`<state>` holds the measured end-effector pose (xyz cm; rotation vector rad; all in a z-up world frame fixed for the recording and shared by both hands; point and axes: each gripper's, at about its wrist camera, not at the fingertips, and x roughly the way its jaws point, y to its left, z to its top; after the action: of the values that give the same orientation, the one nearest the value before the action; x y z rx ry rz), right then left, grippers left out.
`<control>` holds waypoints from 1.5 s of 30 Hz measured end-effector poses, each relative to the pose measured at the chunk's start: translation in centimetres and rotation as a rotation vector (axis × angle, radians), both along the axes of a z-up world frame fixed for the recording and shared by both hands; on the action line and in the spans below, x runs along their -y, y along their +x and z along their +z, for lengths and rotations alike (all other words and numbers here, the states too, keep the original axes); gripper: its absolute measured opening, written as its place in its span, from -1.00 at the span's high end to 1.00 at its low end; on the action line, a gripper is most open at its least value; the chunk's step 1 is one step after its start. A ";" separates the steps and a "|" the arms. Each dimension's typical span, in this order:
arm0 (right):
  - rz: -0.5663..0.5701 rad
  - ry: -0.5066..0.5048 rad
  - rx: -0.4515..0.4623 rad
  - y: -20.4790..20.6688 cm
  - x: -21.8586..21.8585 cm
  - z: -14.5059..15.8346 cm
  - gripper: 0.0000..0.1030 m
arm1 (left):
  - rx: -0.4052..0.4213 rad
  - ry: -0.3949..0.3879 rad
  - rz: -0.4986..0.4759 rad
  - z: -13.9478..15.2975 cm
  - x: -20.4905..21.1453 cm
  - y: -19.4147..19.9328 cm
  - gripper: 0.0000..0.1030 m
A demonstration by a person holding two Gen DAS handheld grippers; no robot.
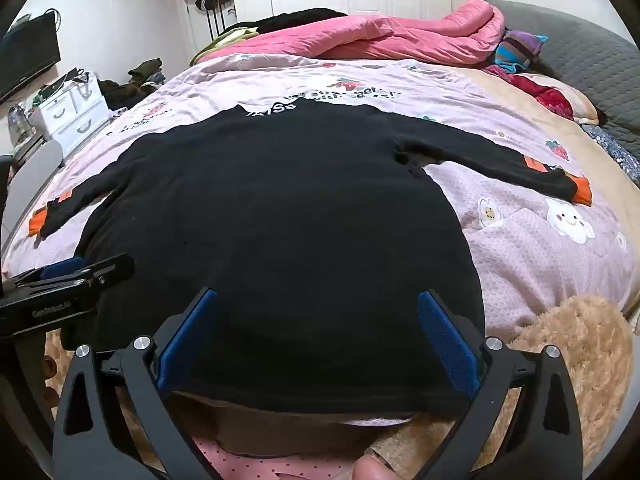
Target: Fold small clothes
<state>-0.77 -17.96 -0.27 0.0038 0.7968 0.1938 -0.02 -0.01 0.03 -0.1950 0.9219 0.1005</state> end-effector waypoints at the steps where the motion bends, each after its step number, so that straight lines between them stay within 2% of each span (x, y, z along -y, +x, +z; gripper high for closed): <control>1: 0.003 0.000 0.000 0.0 0.0 0.0 -0.92 | 0.001 0.003 0.000 0.0 0.0 0.0 -0.84; 45: -0.016 -0.005 0.033 -1.1 0.0 0.7 -0.92 | 0.019 0.004 -0.020 0.5 0.4 -0.4 -0.84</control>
<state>-1.82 -17.92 0.41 0.0018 0.7639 0.1766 -0.46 -0.41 0.49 -0.1827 0.9047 0.0822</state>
